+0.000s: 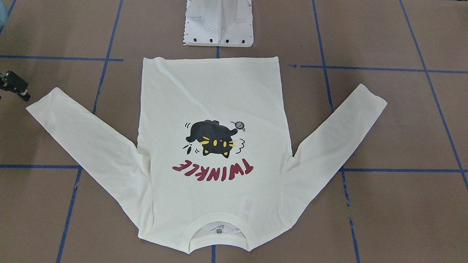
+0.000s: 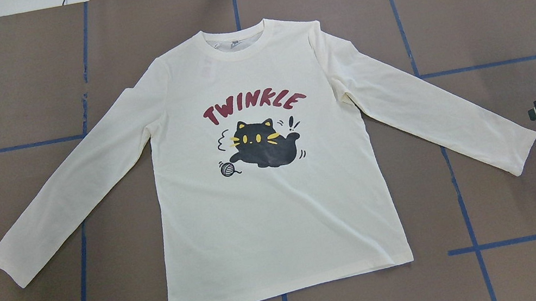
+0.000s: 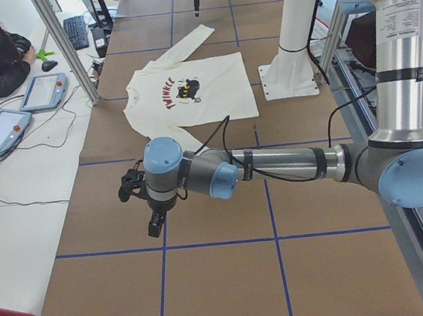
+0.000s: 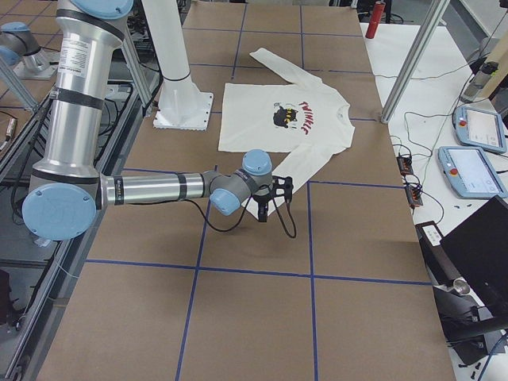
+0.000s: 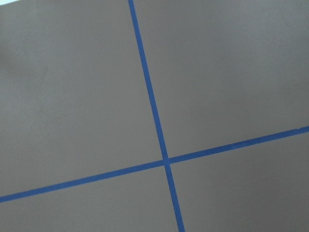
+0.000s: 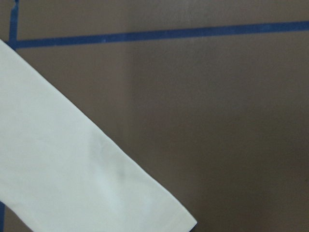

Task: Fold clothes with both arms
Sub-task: 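Lower the right gripper and grasp the cuff of the nearer sleeve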

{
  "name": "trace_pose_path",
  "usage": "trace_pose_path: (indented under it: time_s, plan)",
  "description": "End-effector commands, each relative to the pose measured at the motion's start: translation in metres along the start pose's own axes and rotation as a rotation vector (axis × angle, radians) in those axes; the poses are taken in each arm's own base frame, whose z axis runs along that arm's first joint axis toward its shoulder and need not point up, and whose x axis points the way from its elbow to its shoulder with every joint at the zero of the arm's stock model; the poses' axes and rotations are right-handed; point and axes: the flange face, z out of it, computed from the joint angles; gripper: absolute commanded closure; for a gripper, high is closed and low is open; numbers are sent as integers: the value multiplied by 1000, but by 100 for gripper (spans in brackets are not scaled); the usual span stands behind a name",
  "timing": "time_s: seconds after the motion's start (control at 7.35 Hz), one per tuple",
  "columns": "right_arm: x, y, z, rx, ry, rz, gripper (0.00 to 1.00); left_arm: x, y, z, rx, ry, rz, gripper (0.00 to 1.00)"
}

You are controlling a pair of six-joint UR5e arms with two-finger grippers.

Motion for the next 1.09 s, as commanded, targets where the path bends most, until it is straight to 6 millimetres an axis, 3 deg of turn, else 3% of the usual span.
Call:
trace_pose_path:
  time_s: [0.0,0.95]
  plan:
    - [-35,40,44,-7,60,-103,0,-3,17,6,17,23,18,0]
    - [-27,41,54,-29,76,-74,0,-3,18,7,22,29,26,0]
